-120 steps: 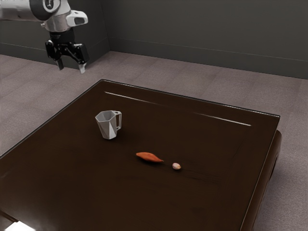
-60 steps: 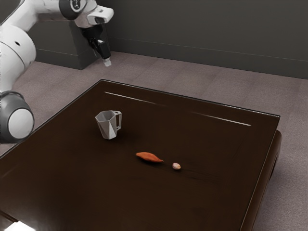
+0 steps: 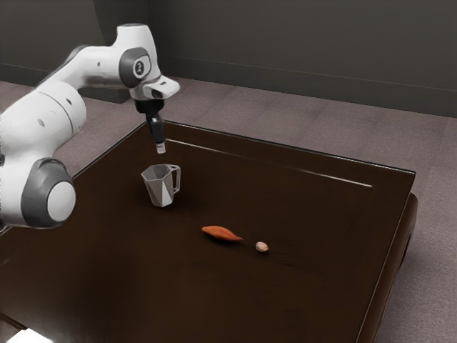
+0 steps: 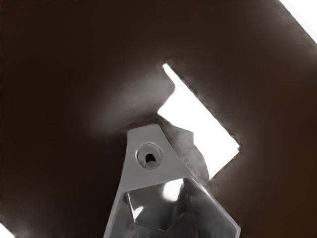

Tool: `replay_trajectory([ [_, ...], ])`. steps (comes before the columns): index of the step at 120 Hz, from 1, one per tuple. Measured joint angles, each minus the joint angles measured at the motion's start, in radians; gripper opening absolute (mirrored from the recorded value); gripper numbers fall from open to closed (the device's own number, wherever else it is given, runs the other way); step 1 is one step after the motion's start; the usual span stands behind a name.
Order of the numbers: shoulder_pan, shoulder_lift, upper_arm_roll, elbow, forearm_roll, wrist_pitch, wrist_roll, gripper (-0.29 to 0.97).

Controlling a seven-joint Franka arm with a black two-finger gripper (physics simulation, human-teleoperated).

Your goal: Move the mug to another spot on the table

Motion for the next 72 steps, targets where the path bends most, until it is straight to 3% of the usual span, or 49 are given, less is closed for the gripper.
replay_trajectory([
  [72,-0.037,0.131,0.019,-0.005,-0.003,0.168,-0.173,0.68],
])
